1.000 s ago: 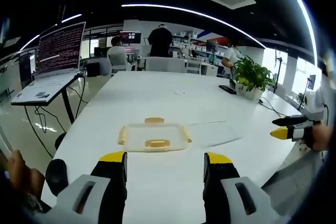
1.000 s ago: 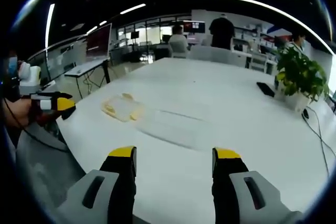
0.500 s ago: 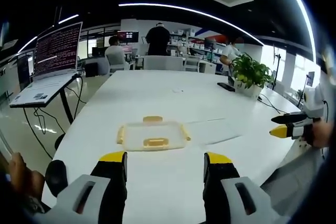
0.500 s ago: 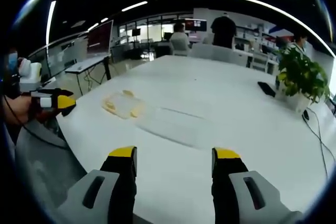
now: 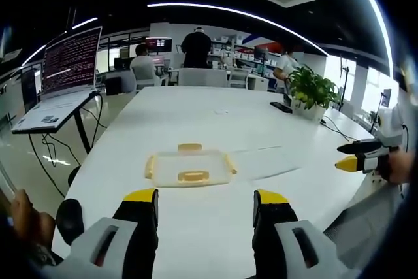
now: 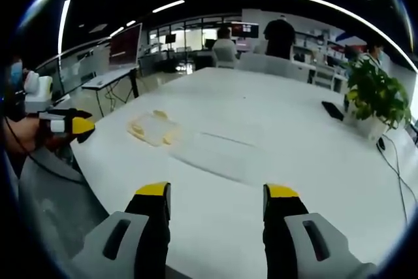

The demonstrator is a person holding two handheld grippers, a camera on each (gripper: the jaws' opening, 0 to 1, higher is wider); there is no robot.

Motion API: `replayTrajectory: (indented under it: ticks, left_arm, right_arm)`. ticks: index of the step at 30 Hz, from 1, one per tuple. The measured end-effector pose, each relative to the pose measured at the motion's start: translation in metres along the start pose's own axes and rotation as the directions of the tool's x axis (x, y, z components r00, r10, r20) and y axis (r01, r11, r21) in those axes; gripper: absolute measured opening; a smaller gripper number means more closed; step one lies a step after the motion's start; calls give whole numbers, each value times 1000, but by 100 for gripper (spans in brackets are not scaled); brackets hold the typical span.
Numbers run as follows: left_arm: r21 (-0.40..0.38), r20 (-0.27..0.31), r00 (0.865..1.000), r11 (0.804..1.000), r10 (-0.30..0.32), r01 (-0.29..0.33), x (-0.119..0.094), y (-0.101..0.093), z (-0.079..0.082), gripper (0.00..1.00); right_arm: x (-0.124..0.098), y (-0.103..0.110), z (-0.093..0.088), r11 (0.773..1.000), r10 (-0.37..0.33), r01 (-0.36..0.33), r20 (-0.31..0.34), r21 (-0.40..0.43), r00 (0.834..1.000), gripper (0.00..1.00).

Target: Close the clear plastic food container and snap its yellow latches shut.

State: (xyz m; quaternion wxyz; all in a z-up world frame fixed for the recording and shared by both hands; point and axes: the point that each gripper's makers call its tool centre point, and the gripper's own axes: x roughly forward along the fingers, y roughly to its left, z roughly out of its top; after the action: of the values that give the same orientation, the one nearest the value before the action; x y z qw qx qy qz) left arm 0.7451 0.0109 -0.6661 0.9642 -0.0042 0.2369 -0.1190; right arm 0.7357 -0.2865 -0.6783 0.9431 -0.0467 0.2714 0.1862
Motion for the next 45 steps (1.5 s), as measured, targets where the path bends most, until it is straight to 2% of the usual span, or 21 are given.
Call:
replayTrajectory:
  ticks: [15, 22, 29, 33, 39, 42, 45]
  left_arm:
    - [-10, -13, 1000, 1000, -11, 11, 3, -1, -2, 53]
    - [-34, -28, 999, 999, -30, 29, 16, 1, -4, 54]
    - [-34, -54, 998, 999, -40, 38, 28, 6, -7, 54]
    - [-6, -66, 997, 999, -47, 47, 36, 12, -4, 54]
    - [15, -65, 996, 998, -59, 60, 50, 28, 10, 54]
    - [5, -61, 996, 998, -59, 59, 54, 38, 17, 54]
    - [34, -55, 997, 997, -60, 62, 56, 45, 22, 54]
  right_arm:
    - [3, 1, -3, 1000, 13, -12, -20, 14, 1000, 55]
    - [12, 4, -1, 999, 39, -38, -48, 23, 998, 55]
    - [31, 12, 21, 997, 81, -81, -40, -18, 996, 55]
    - [43, 18, 29, 993, 109, -110, -51, -36, 993, 54]
    - [59, 29, 44, 985, 148, -152, -61, -80, 987, 53]
    - [64, 36, 56, 981, 168, -172, -50, -90, 985, 53]
    - [70, 42, 69, 976, 186, -189, -36, -110, 982, 53]
